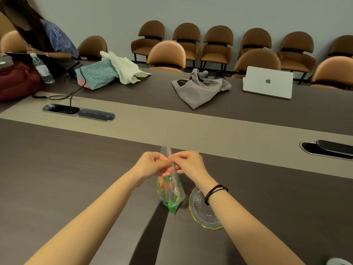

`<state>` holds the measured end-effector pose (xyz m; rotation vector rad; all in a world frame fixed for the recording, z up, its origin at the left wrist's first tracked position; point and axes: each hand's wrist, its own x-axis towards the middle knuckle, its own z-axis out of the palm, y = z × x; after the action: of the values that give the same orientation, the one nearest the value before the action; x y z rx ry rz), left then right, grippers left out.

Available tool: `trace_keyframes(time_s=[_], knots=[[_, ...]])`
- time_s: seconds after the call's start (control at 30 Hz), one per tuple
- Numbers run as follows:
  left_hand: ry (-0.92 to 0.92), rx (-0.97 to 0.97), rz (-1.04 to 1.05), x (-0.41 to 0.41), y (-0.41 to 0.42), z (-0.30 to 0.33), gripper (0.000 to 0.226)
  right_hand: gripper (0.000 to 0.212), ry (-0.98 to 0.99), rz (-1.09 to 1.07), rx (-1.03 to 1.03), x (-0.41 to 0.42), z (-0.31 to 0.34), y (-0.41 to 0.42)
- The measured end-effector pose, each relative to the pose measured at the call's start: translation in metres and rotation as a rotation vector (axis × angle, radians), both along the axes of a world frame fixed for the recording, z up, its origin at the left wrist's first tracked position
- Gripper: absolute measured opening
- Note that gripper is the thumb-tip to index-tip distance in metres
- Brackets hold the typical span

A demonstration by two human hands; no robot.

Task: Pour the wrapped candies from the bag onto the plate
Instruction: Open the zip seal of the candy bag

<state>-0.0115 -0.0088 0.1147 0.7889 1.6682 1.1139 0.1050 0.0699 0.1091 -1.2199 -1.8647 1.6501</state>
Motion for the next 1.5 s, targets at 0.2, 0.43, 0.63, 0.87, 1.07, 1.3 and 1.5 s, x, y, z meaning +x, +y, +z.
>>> trace_keyframes(time_s=[0.2,0.43,0.63,0.87,1.07,1.3,1.5], knots=[[-0.018,-0.022,-0.013,0.006,0.0,-0.002,0.021,0.016,-0.071,-0.005,-0.016,0.002,0.0,0.005],[-0.037,-0.131,0.054,0.015,0.001,0.002,0.023,0.018,-0.13,0.043,0.11,0.003,-0.002,0.001],[0.055,-0.154,0.135,0.028,0.001,-0.004,0.021,0.022,-0.257,0.054,0.308,0.0,-0.011,-0.005],[0.355,-0.121,0.192,0.025,-0.007,-0.009,0.012,0.021,-0.42,-0.012,0.488,0.026,-0.017,0.014],[0.419,-0.127,0.219,0.009,-0.015,-0.013,0.013,0.032,-0.501,-0.071,0.489,0.048,-0.014,0.036],[0.732,-0.128,0.2,-0.005,-0.022,-0.008,0.017,0.02,-0.672,-0.109,0.508,0.057,-0.002,0.052],[0.815,-0.081,0.201,0.001,-0.017,-0.007,0.023,0.029,-0.765,0.015,0.627,0.051,-0.002,0.046]])
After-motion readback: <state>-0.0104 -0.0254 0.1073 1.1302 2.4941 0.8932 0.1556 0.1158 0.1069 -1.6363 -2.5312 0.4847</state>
